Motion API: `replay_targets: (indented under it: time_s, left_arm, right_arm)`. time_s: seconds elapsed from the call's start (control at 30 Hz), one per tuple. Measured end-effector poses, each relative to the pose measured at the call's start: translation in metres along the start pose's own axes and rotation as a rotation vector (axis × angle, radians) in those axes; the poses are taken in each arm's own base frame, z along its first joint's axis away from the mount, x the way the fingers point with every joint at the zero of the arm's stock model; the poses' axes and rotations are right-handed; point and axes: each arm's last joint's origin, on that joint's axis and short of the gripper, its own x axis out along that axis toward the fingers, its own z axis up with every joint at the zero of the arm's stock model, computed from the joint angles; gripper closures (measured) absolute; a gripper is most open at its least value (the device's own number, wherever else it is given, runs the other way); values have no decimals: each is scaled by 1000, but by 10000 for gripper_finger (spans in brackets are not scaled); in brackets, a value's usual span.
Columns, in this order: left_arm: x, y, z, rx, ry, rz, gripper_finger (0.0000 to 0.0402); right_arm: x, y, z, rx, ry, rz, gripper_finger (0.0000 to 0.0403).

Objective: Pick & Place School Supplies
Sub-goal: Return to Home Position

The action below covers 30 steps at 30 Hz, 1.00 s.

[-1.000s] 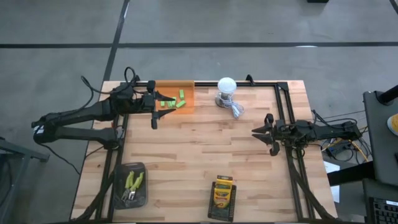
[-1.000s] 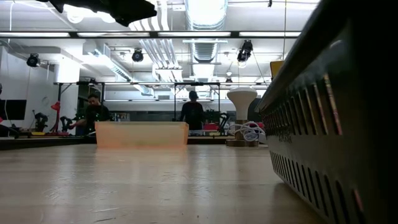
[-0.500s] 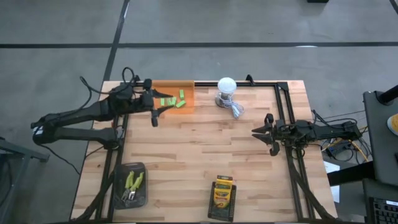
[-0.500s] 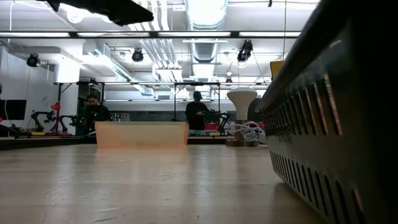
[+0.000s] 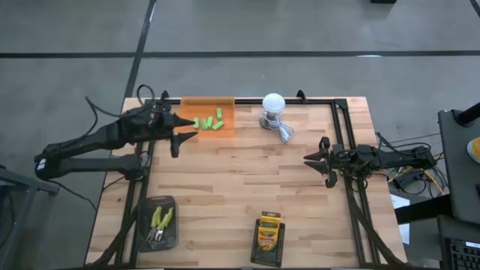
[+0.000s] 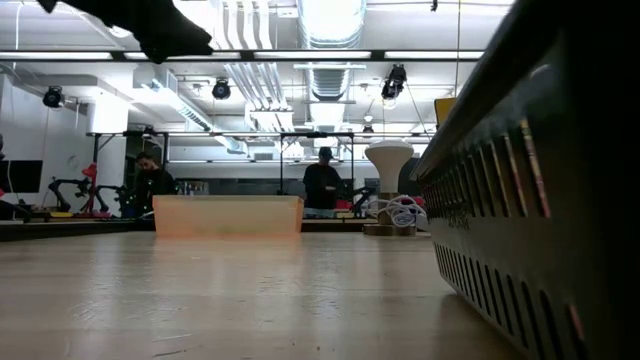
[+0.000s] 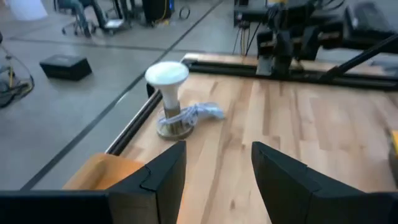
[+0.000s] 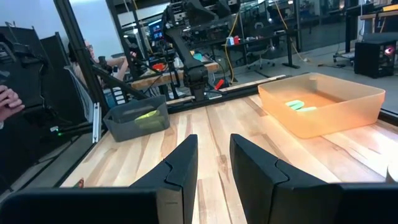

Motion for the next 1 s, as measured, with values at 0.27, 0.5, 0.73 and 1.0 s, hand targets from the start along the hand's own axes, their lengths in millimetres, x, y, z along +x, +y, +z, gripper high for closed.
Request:
replay_targets:
  time_s: [0.27,0.5,0.73,1.0]
  left_arm:
    - [-21,-4,-34,-43,-202,-82,213]
    - [-27,-9,-72,-58,-285,-193,213]
    - [-30,-14,-99,-36,-326,-318,213]
    - [-29,-16,-125,-59,-361,-373,213]
  right_arm:
    - [0,0,0,0,0,0,312]
    - [0,0,0,0,0,0,312]
    - [0,0,0,0,0,0,312]
    - [0,0,0,0,0,0,312]
